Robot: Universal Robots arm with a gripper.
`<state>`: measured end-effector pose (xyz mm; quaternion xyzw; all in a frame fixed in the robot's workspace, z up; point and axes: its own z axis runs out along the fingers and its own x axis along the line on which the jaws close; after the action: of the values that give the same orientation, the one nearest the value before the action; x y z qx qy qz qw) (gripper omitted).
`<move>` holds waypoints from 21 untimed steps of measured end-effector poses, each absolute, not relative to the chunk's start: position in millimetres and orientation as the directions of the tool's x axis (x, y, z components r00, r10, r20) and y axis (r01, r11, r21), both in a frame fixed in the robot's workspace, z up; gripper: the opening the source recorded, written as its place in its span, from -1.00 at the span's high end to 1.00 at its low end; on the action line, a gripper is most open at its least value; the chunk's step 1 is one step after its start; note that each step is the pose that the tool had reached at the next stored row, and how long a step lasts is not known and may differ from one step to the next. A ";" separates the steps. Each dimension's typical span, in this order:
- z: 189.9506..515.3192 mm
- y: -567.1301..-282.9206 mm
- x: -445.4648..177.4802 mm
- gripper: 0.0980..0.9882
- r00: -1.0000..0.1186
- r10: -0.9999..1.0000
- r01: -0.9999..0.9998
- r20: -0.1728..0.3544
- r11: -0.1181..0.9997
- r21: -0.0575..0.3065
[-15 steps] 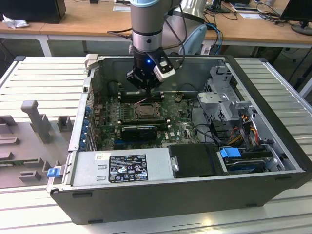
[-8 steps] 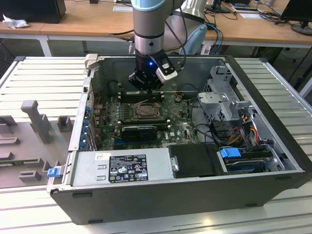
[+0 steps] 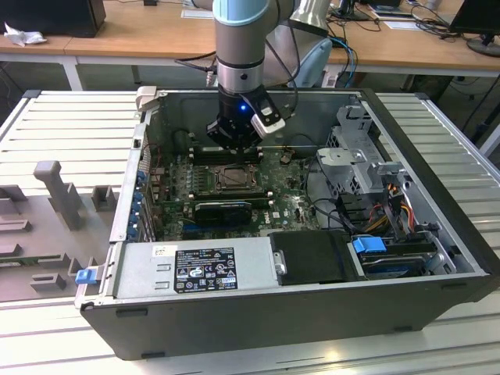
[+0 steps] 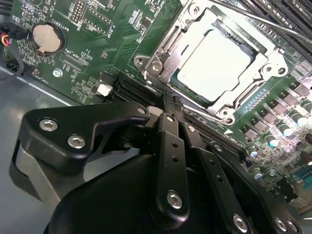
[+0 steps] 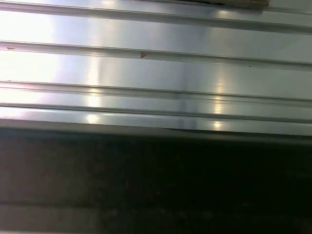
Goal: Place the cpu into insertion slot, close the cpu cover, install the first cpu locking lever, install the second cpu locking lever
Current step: 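Install the first cpu locking lever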
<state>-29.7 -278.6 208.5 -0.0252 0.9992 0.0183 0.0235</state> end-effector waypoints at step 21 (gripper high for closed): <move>220.1 -281.2 -26.8 0.98 -0.998 -0.050 -0.051 -0.039 0.998 0.022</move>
<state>-26.8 -281.2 220.1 -0.0253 0.9994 0.0114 0.0190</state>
